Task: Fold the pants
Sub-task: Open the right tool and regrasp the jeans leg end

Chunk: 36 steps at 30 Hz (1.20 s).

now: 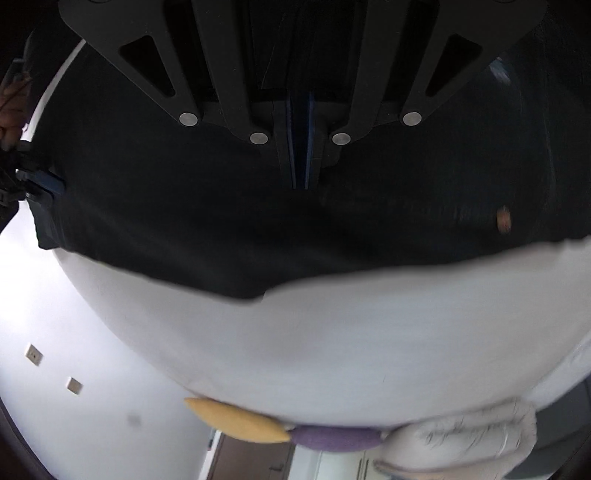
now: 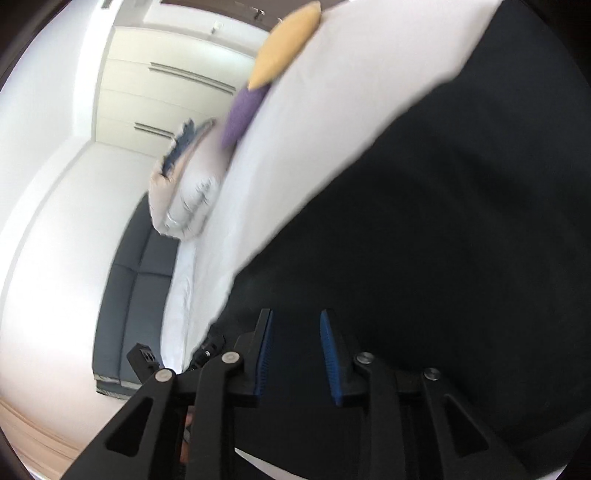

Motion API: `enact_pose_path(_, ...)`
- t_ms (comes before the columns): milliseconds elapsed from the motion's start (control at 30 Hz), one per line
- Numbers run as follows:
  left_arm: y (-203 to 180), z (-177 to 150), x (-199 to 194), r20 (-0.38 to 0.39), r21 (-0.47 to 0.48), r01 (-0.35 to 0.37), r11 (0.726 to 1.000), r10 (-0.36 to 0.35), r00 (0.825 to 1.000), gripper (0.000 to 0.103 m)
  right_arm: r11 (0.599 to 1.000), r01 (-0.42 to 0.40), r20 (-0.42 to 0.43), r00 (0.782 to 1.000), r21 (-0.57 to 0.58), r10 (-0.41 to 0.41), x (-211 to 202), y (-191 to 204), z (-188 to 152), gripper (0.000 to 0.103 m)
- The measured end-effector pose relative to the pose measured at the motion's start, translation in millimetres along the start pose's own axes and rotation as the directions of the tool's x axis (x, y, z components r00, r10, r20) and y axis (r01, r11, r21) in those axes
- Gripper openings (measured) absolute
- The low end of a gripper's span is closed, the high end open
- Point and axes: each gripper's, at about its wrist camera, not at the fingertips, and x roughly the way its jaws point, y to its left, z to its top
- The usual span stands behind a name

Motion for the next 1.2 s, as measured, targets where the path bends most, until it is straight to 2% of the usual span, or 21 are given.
enact_pose_path(33,2,-8,-2,0.033,-0.028,0.024,0.999,-0.023,0.999,0.005,1.0,0.009,0.003,1.0,0.024,-0.009,1,-8,-1,0.02)
enact_pose_path(67,-2,-13,-1,0.035,-0.038,0.026,0.999,-0.024,0.999,0.005,0.998,0.006,0.015,1.0,0.062,-0.007,-3,-20,-1,0.003)
enact_pose_path(100,1,-14,-1,0.032,-0.05,0.033,0.998,-0.032,0.999,0.005,0.995,0.024,0.041,0.999,0.096,-0.028,-17,-33,-1,0.0)
enact_pose_path(167,1,-25,-3,0.034,-0.072,0.038,0.997,-0.035,0.999,0.005,0.99,0.037,0.13,0.99,0.134,-0.055,-52,-63,3,0.0)
enact_pose_path(267,5,-25,2,0.044,-0.082,0.041,0.996,-0.038,0.998,0.005,0.977,0.059,0.248,0.962,0.205,-0.11,-111,-97,7,0.0)
enact_pose_path(333,8,-25,4,0.049,-0.081,0.033,0.996,-0.029,0.998,0.005,0.961,0.079,0.345,0.923,0.266,-0.171,-157,-122,0,0.0)
enact_pose_path(433,20,-33,-1,0.054,-0.08,0.033,0.996,-0.029,0.998,0.005,0.949,0.061,0.434,0.879,0.309,-0.198,-213,-144,-12,0.0)
enact_pose_path(467,14,-36,-13,0.055,-0.081,0.037,0.996,-0.033,0.998,0.004,0.944,0.105,0.454,0.856,0.314,-0.246,-238,-148,-12,0.0)
enact_pose_path(500,16,-35,-15,0.055,-0.091,0.043,0.995,-0.038,0.998,0.005,0.925,0.173,0.463,0.825,0.339,-0.325,-252,-146,-15,0.023)
enact_pose_path(533,19,-41,-19,0.055,-0.098,0.045,0.994,-0.04,0.998,0.004,0.916,0.175,0.481,0.806,0.362,-0.344,-264,-148,-20,0.033)
enact_pose_path(567,21,-42,-21,0.055,-0.105,0.045,0.993,-0.039,0.998,0.005,0.922,0.112,0.508,0.807,0.371,-0.303,-277,-153,-25,0.048)
enact_pose_path(600,24,-43,-27,0.056,-0.11,0.041,0.993,-0.035,0.998,0.005,0.925,0.072,0.519,0.811,0.372,-0.272,-285,-155,-31,0.054)
enact_pose_path(667,21,-43,-33,0.048,-0.118,0.02,0.993,-0.015,0.999,0.005,0.933,0.055,0.516,0.82,0.357,-0.246,-299,-159,-37,0.055)
enact_pose_path(700,21,-44,-43,0.047,-0.12,0.014,0.993,-0.009,0.999,0.005,0.936,0.043,0.511,0.829,0.349,-0.228,-328,-176,-45,0.055)
enact_pose_path(733,19,-47,-51,0.048,-0.119,0.025,0.993,-0.019,0.999,0.005,0.939,0.013,0.502,0.843,0.345,-0.196,-324,-177,-46,0.055)
enact_pose_path(767,13,-46,-56,0.052,-0.115,0.048,0.992,-0.042,0.998,0.005,0.938,-0.005,0.492,0.853,0.345,-0.176,-295,-156,-46,0.055)
enact_pose_path(833,-9,-46,-64,0.071,-0.09,0.094,0.992,-0.087,0.994,0.005,0.932,-0.005,0.452,0.876,0.362,-0.171,-276,-160,-43,0.055)
enact_pose_path(900,-30,-44,-66,0.075,-0.079,0.156,0.985,-0.15,0.986,0.005,0.925,-0.014,0.431,0.887,0.38,-0.163,-255,-163,-42,0.055)
enact_pose_path(1000,-62,-45,-57,0.038,-0.061,0.259,0.964,-0.257,0.966,0.005,0.919,-0.056,0.449,0.883,0.391,-0.137,-242,-162,-46,0.054)
enact_pose_path(1133,-96,-49,-19,-0.055,-0.043,0.279,0.959,-0.281,0.958,0.005,0.901,-0.144,0.491,0.867,0.41,-0.085,-235,-171,-52,0.054)
enact_pose_path(1200,-98,-56,-13,-0.051,-0.06,0.282,0.957,-0.285,0.957,0.005,0.893,-0.188,0.515,0.855,0.409,-0.056,-235,-177,-54,0.054)
